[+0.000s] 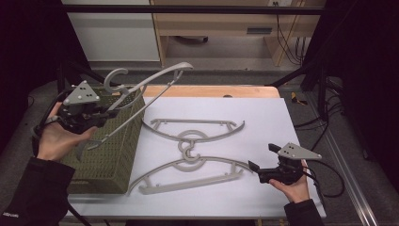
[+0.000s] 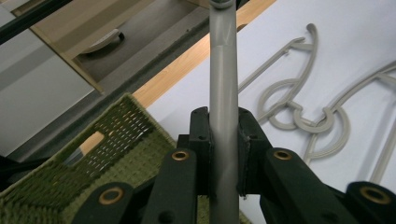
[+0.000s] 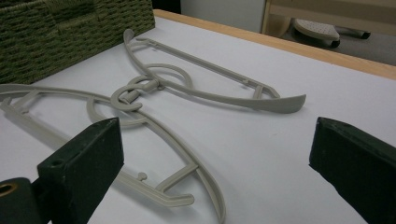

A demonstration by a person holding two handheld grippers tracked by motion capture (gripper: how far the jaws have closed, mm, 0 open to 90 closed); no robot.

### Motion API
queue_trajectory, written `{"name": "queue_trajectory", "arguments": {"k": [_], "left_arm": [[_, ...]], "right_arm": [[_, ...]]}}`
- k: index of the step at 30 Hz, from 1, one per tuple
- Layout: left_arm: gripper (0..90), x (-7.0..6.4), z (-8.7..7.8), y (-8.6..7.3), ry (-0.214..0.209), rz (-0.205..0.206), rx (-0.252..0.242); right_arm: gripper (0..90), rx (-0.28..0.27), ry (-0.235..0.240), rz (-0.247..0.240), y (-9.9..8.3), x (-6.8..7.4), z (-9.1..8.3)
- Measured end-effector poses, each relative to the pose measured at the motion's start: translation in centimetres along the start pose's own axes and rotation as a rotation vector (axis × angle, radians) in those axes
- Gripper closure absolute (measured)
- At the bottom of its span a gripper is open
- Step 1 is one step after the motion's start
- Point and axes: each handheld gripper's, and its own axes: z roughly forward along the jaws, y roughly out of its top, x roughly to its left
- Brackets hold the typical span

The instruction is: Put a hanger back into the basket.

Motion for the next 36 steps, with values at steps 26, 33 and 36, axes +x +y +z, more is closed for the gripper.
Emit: {"name": "queue_trajectory", "arguments": {"k": [26, 33, 36], "left_arm": [[79.3, 5.7, -0.4, -7.1, 0.122, -0.109, 0.108], [79.3, 6.4, -0.4, -8.8, 0.139, -0.116, 0.134], [79.3, 6.7, -0.4, -9.4, 0.15, -0.119, 0.14]], "right_arm": [[3.0, 0.012, 0.004, -0.001, -0.1, -0.1, 0.1], [2.9, 0.013, 0.008, -0.002, -0.1, -0.1, 0.2], [2.9, 0.014, 0.01, 0.004, -0.1, -0.1, 0.3]]}}
